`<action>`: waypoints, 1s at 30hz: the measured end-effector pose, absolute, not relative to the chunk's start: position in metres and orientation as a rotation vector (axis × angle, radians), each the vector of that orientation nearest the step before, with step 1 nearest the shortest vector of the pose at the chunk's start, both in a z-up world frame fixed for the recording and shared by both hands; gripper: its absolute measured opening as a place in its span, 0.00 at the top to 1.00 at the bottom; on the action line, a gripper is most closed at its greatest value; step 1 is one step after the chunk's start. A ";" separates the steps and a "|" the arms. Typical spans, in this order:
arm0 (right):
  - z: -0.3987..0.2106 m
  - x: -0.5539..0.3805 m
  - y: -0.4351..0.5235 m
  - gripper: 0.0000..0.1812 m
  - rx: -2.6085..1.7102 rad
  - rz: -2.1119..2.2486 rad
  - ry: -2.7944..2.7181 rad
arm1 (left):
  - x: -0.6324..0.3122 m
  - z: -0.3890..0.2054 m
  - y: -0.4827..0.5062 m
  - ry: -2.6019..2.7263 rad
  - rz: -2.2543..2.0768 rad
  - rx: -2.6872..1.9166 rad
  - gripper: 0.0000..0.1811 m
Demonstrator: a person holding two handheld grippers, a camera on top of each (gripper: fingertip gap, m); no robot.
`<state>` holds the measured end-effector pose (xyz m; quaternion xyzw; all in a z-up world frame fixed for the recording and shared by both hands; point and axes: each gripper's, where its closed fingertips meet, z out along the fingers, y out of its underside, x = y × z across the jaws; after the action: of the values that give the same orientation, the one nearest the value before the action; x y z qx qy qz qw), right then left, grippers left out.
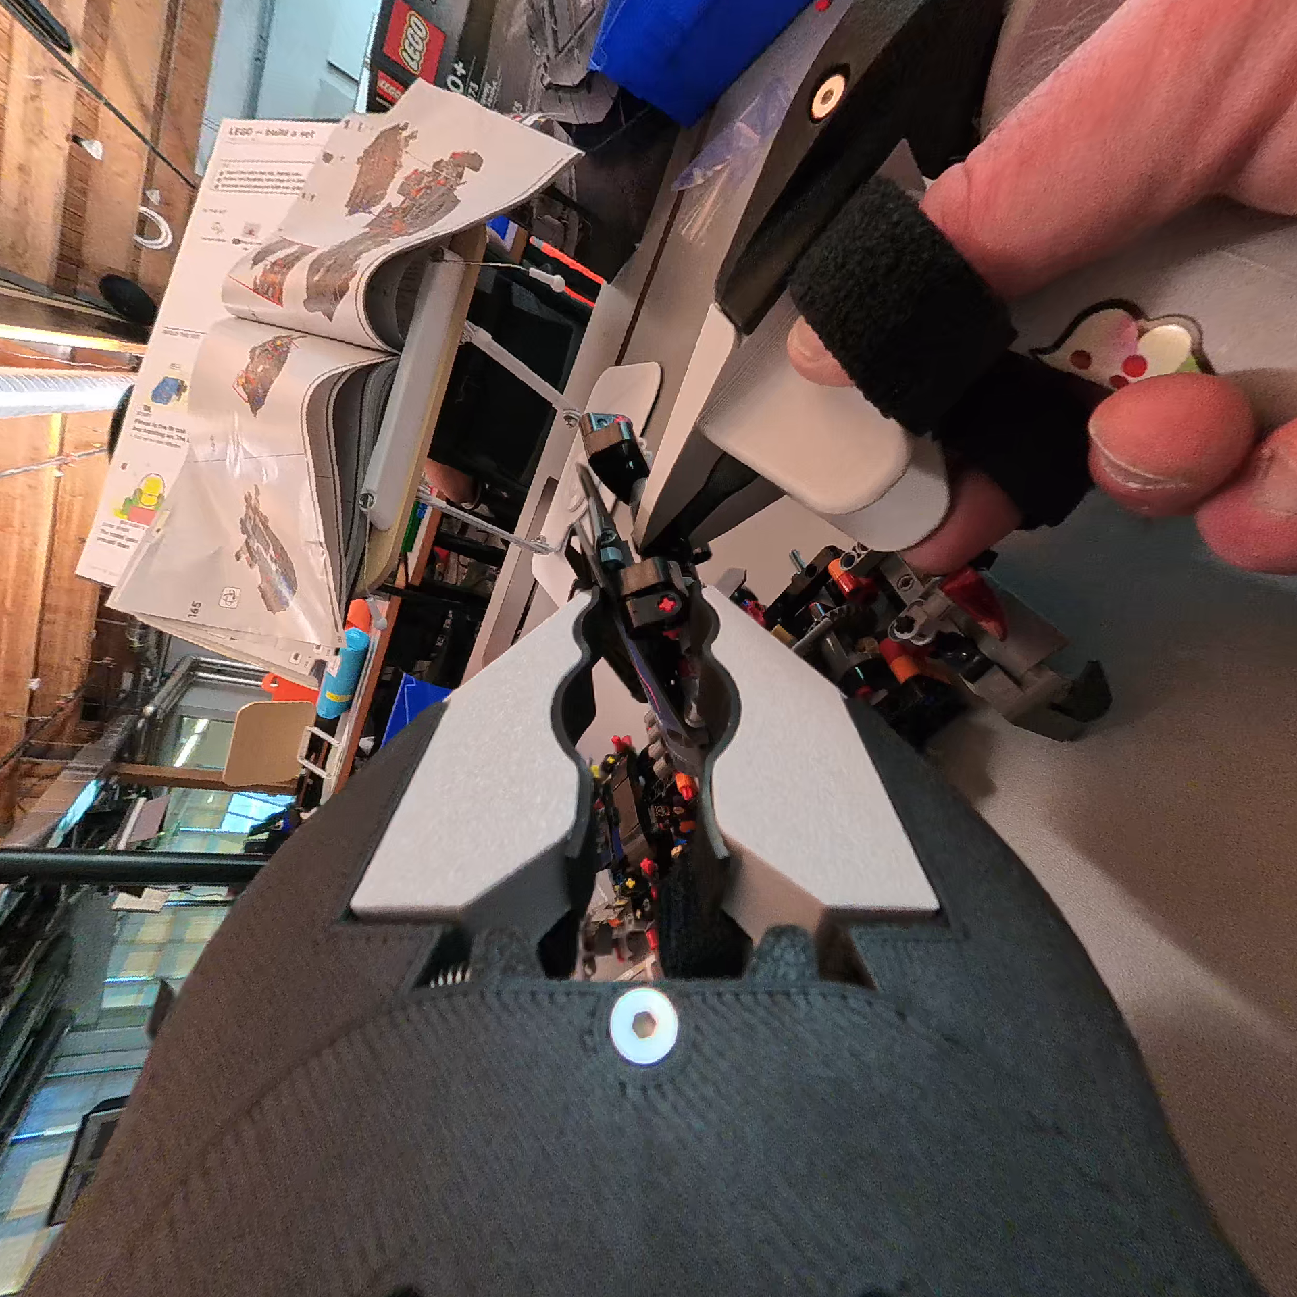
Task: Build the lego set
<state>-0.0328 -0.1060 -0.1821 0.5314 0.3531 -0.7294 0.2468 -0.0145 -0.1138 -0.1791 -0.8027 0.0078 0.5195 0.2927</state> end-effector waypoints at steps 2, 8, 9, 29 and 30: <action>-0.181 -0.032 -0.106 0.97 1.445 -1.988 0.960 | -0.014 -0.177 -0.114 0.023 1.412 -2.129 0.88; -0.183 -0.030 -0.108 0.97 1.441 -1.970 0.981 | -0.008 -0.173 -0.116 0.040 1.469 -2.109 0.87; -0.183 -0.029 -0.109 0.97 1.442 -1.966 0.988 | -0.007 -0.173 -0.116 0.042 1.470 -2.111 0.88; -0.177 -0.028 -0.116 0.91 1.341 -1.958 1.015 | -0.009 -0.169 -0.122 -0.050 1.476 -2.131 0.91; -0.177 -0.028 -0.114 0.91 1.336 -1.962 1.009 | -0.009 -0.169 -0.122 -0.053 1.479 -2.130 0.91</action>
<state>-0.0280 -0.1144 -0.1765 0.4975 0.3759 -0.7309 0.2774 -0.0091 -0.1216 -0.1691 -0.7906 -0.0196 0.5489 0.2707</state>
